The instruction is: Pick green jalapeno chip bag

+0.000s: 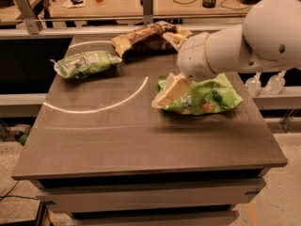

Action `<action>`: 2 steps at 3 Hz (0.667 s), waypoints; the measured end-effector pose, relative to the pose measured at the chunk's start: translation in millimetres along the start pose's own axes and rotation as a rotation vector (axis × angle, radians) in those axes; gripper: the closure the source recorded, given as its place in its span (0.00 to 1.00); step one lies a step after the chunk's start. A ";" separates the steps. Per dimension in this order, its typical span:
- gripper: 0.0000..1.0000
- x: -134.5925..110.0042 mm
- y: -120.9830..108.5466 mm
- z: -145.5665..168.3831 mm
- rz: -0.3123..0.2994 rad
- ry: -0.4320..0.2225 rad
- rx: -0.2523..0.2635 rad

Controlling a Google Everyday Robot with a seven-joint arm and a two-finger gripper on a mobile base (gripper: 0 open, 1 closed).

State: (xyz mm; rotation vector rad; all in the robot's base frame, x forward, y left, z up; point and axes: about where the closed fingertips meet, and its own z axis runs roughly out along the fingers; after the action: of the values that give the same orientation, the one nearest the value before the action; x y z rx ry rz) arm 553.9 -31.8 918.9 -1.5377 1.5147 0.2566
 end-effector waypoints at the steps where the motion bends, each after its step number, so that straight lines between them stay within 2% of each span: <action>1: 0.00 -17.3 -18.6 31.4 0.021 -0.065 -0.028; 2: 0.00 -36.2 -25.6 60.4 0.053 -0.093 -0.071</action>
Offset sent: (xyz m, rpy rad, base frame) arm 0.0603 0.0972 0.0039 0.1246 0.1276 0.0849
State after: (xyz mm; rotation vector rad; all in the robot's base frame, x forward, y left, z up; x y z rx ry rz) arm 595.1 30.6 923.1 -1.5212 1.4880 0.4108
